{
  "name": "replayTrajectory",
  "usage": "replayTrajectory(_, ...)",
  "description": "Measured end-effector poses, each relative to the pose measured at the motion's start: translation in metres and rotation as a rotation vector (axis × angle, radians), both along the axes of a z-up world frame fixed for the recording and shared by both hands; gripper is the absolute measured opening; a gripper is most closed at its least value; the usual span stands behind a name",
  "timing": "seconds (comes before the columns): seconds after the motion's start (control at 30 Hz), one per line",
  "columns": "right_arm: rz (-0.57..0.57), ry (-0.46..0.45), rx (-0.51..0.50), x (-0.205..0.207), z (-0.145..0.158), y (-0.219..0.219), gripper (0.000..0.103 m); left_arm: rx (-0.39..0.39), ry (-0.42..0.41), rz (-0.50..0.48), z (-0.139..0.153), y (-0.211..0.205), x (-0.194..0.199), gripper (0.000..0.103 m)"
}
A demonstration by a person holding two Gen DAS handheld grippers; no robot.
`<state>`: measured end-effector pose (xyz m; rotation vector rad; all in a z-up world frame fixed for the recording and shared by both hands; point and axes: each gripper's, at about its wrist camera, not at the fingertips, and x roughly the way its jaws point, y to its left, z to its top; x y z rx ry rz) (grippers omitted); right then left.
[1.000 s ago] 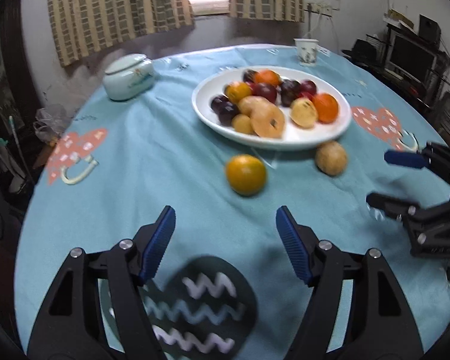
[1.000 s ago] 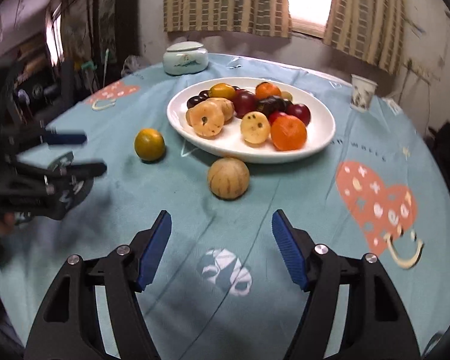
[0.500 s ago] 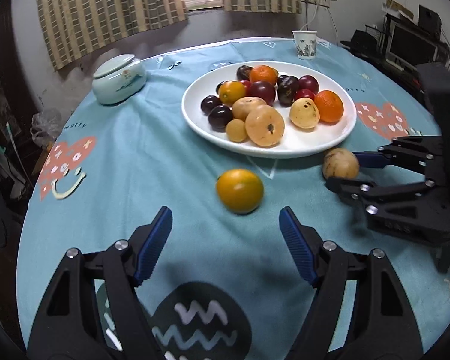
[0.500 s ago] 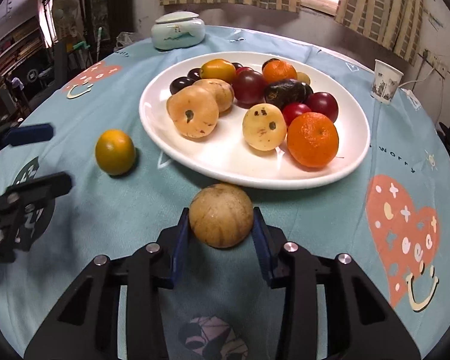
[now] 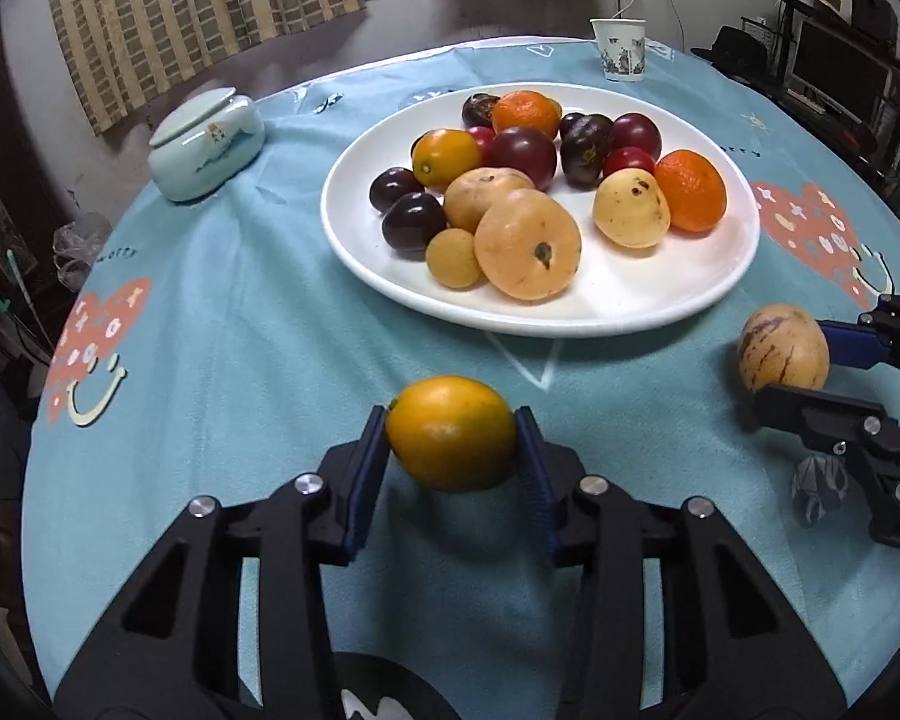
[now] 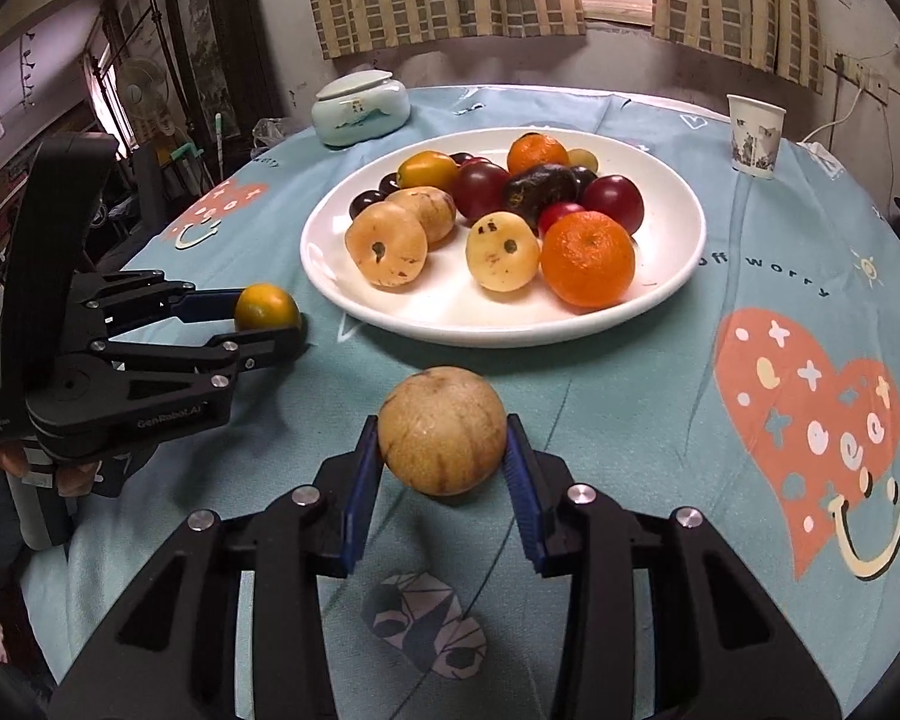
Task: Organize fruits
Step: 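Grasp the tan melon-like fruit with the right tool while the left tool grasps the yellow-orange fruit, then carry the tan fruit and yellow-orange fruit onto the plate and open both tools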
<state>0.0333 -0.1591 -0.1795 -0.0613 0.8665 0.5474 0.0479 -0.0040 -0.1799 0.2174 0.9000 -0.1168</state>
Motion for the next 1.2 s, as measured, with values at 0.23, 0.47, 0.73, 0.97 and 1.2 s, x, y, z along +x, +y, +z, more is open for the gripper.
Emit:
replayTrajectory(0.23, 0.008, -0.016, 0.01, -0.006, 0.004, -0.001, 0.04, -0.044, -0.095, -0.003, 0.03, 0.005, -0.024, 0.042)
replayTrajectory(0.47, -0.013, -0.057, 0.022, -0.018, 0.027, -0.008, 0.04, -0.05, -0.116, 0.009, 0.051, 0.004, -0.037, 0.042)
replayTrajectory(0.73, -0.012, -0.147, -0.018, 0.038, 0.073, -0.009, 0.04, -0.029, -0.138, -0.026, 0.071, -0.024, 0.028, 0.042)
replayTrajectory(0.97, -0.01, -0.053, -0.005, 0.1, 0.081, -0.008, 0.04, -0.029, -0.005, 0.003, 0.068, -0.029, 0.091, 0.042)
replayTrajectory(1.2, -0.012, 0.018, -0.094, 0.138, 0.078, 0.015, 0.04, 0.001, 0.116, 0.029, 0.062, -0.026, 0.127, 0.042)
